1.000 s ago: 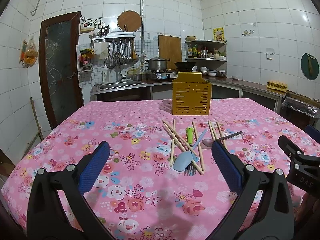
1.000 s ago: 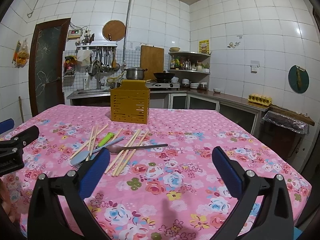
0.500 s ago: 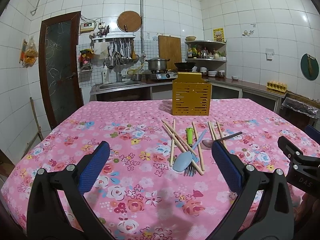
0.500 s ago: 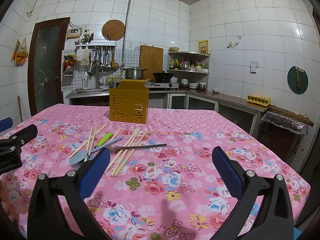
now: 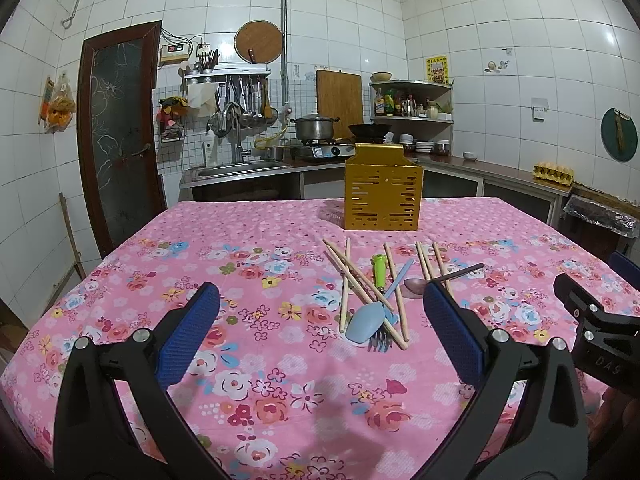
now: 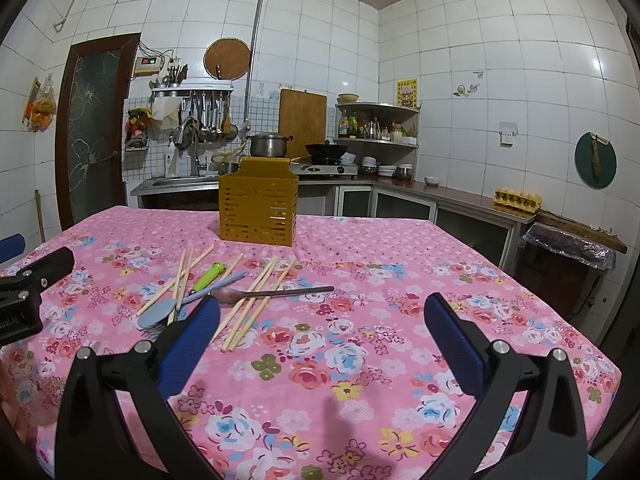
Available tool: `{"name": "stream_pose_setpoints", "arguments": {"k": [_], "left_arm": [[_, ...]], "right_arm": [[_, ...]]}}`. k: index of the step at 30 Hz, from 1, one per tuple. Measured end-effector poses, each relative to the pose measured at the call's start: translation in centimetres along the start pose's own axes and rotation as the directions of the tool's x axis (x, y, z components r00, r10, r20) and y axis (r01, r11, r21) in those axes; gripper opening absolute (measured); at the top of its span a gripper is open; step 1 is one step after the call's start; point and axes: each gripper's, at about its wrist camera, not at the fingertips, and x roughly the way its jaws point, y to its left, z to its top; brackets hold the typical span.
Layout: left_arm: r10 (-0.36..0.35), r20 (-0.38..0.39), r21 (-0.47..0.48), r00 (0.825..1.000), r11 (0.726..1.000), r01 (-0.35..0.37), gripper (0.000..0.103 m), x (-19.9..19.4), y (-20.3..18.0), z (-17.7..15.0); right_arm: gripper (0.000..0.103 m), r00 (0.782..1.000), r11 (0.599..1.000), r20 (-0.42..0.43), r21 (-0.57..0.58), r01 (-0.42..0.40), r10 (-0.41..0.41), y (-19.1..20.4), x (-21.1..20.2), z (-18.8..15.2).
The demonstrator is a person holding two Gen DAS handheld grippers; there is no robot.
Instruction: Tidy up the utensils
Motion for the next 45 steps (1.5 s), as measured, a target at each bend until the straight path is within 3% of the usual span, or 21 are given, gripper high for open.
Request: {"name": "stream_pose_setpoints", "arguments": {"k": [45], "left_arm": [[-0.007, -0.016, -0.008, 1.0, 1.0, 0.006, 0.098, 0.73, -0.05, 0.03]], "right_arm": [[0.099, 1.0, 1.0, 0.002, -0.004, 0.001, -0.001, 0.02, 0.2, 0.16]]}}
